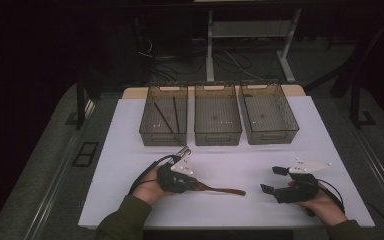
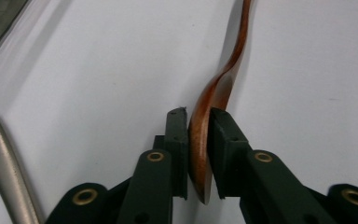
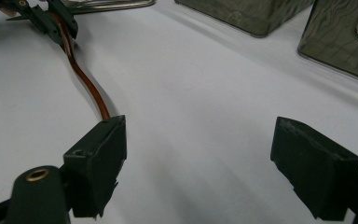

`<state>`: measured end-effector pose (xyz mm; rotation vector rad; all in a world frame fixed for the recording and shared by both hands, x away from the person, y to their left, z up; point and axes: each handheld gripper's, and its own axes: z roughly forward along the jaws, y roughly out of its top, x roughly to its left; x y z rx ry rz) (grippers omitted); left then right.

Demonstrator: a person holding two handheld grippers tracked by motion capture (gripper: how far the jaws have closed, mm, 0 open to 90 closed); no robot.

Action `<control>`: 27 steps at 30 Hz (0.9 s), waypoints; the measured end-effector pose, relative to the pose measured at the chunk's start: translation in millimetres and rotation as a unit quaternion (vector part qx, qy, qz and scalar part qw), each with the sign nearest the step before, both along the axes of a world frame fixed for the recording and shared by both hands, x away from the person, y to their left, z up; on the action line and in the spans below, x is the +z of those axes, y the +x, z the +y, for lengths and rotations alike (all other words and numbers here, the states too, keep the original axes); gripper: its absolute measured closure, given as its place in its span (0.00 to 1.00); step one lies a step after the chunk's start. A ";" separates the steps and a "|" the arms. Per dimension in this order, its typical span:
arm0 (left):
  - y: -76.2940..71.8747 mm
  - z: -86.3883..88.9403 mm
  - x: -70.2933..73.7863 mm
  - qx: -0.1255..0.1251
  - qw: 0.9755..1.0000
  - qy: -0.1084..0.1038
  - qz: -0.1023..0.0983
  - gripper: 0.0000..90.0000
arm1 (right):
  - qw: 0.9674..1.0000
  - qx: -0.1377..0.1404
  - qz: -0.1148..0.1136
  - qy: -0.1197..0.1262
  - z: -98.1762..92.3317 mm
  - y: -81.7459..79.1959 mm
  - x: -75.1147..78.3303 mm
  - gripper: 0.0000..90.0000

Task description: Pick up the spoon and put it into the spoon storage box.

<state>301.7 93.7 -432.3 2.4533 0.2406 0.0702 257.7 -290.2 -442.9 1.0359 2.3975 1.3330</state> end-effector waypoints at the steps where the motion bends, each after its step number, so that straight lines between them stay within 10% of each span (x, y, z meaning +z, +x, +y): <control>1: -0.4 0.0 0.3 -0.002 1.000 0.000 0.001 0.88 | 1.000 0.000 0.000 0.000 0.0 0.0 0.0 0.20; 15: 1.0 0.0 1.6 0.004 1.000 0.000 -0.001 0.90 | 1.000 0.001 -0.001 0.000 -0.2 -0.1 0.2 0.20; 27: 5.7 9.9 13.0 0.062 0.997 -0.041 -0.026 0.90 | 1.000 0.002 -0.002 0.000 0.1 -0.2 0.3 0.20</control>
